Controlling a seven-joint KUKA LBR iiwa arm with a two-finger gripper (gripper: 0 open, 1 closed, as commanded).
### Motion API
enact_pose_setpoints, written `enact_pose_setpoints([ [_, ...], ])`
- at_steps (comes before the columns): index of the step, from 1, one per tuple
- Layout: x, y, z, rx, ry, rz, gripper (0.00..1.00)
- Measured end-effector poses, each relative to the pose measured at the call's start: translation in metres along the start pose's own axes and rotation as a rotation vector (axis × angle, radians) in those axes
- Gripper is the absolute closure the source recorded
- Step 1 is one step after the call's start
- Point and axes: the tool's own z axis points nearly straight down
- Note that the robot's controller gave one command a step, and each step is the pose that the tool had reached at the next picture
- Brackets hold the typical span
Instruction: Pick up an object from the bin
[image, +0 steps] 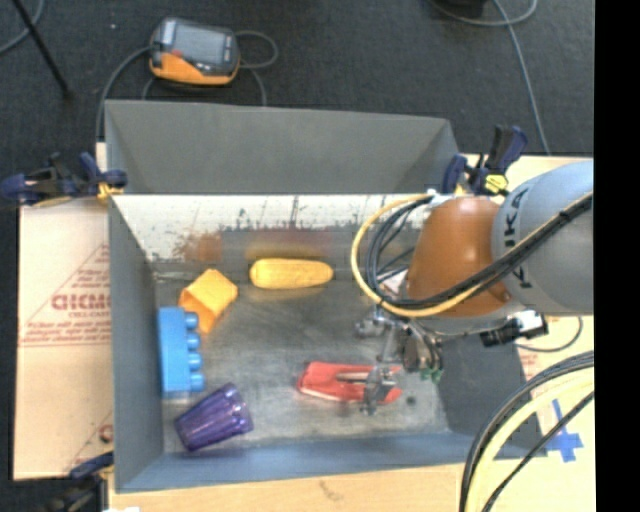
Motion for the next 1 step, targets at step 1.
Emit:
enact_pose_setpoints([
  [1,-0.0035,-0.0004,-0.066,-0.001,-0.012,-0.004,0.0],
])
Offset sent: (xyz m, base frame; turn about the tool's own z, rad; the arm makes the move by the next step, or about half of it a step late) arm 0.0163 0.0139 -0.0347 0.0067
